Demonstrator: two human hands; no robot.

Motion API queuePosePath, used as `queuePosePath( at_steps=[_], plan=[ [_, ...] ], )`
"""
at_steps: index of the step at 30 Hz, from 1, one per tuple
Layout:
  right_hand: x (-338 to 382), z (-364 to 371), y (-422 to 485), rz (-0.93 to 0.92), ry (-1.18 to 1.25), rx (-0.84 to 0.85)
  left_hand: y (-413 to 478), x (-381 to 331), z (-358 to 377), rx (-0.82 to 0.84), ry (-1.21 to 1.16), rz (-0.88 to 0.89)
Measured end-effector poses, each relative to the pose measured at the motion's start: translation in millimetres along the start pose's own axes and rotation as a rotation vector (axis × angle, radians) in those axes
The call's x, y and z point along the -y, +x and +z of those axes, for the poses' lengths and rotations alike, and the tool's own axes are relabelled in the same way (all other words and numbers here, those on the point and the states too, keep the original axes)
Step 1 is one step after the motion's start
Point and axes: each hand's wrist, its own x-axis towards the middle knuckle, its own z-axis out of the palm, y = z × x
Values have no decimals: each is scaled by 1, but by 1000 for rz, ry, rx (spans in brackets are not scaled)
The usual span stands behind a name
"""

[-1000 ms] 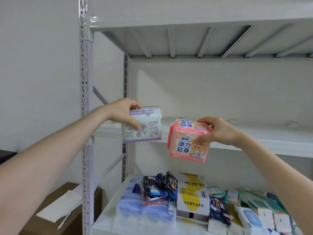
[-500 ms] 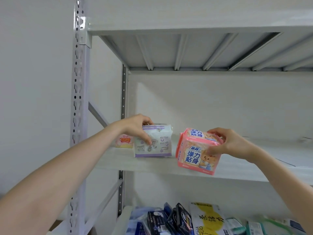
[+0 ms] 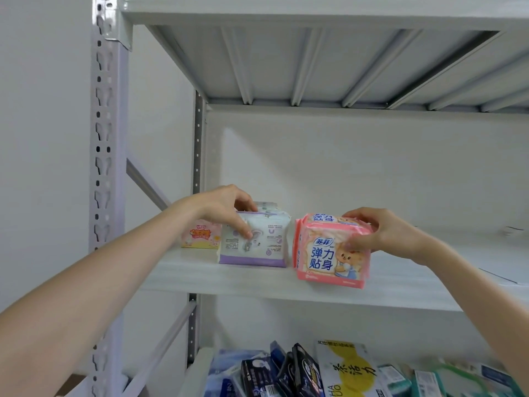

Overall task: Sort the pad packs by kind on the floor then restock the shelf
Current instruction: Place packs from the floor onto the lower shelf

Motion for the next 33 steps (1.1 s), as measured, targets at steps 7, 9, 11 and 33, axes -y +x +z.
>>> queuePosePath(
  at_steps=[7,9,11,33],
  plan=[
    [-1,6,-2,22,28,-51,3,-26,12,29,64,83],
    [-1,7,-4,25,44,-65,5,-37,17,38,3,102],
    [0,8,-6,24,48,-83,9,-48,21,59,-61,125],
    [3,-41,89,3,-22,-60,115,-76,-18,168,-118,118]
  ],
)
